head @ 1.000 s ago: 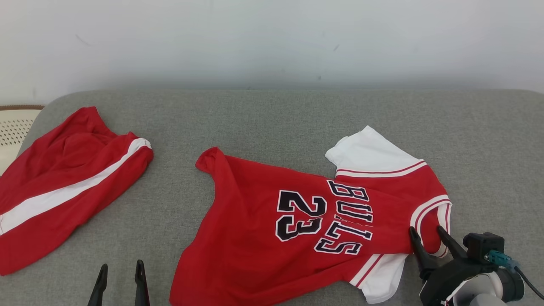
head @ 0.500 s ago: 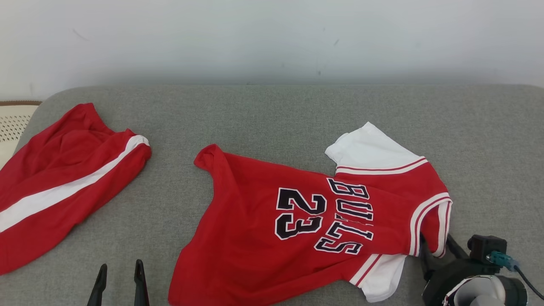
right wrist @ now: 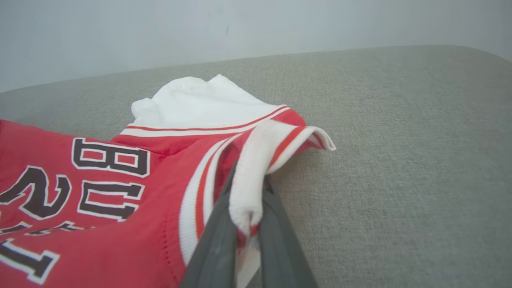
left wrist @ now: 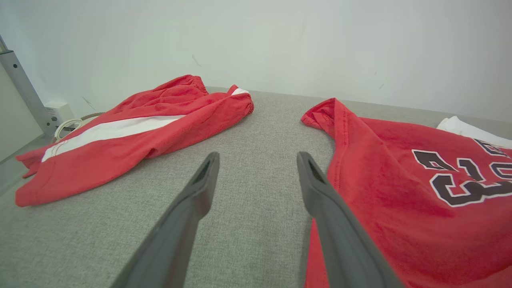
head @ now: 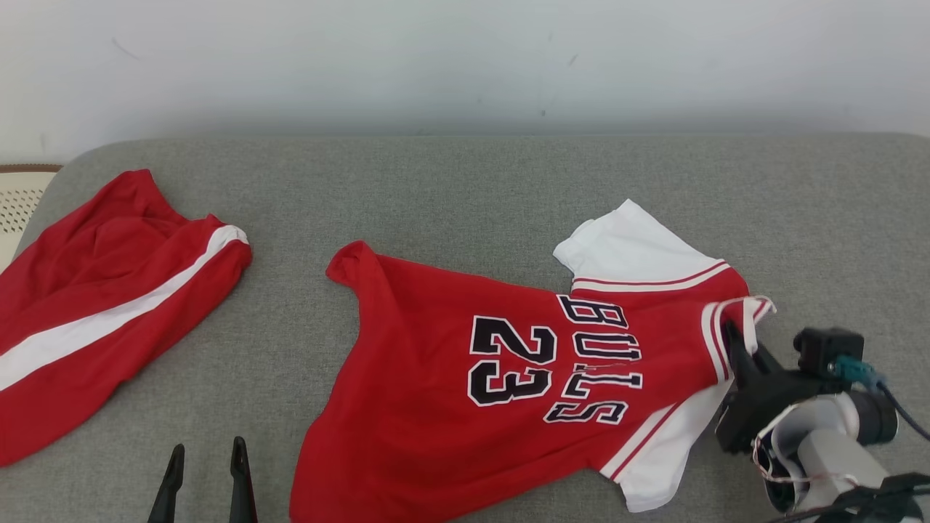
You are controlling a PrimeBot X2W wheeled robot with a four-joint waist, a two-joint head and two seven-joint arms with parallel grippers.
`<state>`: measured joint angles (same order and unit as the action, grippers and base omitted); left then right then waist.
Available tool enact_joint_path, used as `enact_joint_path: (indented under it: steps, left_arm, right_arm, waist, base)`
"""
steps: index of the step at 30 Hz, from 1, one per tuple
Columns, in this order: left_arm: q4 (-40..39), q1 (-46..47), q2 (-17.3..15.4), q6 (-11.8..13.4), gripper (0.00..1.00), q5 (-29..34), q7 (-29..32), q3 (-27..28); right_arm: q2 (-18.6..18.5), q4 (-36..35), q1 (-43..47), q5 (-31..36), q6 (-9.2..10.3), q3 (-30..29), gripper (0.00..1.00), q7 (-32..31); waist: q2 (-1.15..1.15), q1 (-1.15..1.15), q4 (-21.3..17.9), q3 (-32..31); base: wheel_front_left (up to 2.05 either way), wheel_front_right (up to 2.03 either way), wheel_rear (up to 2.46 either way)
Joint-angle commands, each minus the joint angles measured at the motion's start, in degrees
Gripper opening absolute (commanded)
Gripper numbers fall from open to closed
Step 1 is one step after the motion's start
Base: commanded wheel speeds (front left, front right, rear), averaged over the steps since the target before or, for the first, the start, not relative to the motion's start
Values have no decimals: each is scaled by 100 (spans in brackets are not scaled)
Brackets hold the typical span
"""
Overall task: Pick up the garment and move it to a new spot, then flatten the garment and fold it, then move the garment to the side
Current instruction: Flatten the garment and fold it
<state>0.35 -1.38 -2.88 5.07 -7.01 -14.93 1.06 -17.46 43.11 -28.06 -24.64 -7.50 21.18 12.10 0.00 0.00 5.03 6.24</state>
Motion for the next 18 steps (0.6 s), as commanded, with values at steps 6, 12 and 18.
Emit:
enact_joint_path:
  steps: [6, 12, 18]
  left_arm:
    - [58, 57, -3, -29, 100, -33, -16, 4]
    - [76, 112, -2, -28, 100, -52, -16, -60]
    - [146, 184, -3, -65, 100, -64, -16, -126]
  right_arm:
    - [-129, -6, -608, -2, 2, 266, 0, -27]
    - [-29, 281, -1350, -116, 1, 648, 0, -264]
    - [93, 872, -1771, -258, 1, 940, 0, -439]
  waist:
    - [0, 0, 22, 35]
    - [0, 0, 132, 106]
    - [0, 0, 274, 160]
  base:
    - [0, 0, 0]
    - [0, 0, 0]
    - [0, 0, 0]
